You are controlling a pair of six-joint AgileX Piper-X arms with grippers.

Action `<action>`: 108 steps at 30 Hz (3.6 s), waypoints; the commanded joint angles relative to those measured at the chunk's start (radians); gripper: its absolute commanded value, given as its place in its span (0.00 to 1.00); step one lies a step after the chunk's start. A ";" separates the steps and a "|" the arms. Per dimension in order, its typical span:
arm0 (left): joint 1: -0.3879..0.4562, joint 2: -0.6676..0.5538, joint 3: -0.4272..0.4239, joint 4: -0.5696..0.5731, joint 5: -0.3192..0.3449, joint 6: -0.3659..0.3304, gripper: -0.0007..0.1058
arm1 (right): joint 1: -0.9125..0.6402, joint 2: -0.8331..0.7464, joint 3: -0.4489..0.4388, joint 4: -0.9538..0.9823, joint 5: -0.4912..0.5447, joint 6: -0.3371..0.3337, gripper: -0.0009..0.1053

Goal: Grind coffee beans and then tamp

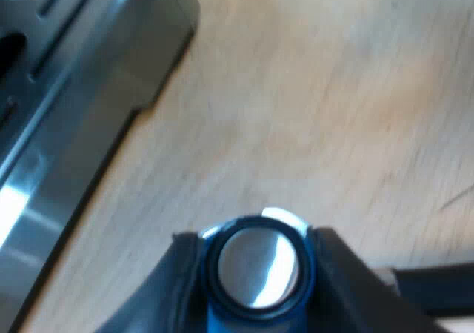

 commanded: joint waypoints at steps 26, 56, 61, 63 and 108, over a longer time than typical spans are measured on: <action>-0.001 -0.002 0.155 -0.033 0.002 0.004 0.14 | -0.005 -0.006 -0.003 -0.008 -0.001 -0.003 0.64; -0.001 -0.315 0.010 -0.014 -0.134 -0.004 0.14 | -0.005 -0.006 -0.003 -0.040 -0.072 -0.003 0.64; 0.015 -0.319 0.010 0.002 -0.178 -0.004 0.14 | -0.005 -0.006 -0.003 -0.161 -0.141 -0.003 0.64; 0.041 -0.319 0.010 0.022 -0.178 -0.004 0.14 | -0.005 -0.006 -0.003 -0.208 -0.157 -0.003 0.64; 0.336 -0.097 0.274 -0.179 -0.020 -0.004 0.46 | -0.005 -0.006 -0.003 -0.224 -0.166 -0.003 0.64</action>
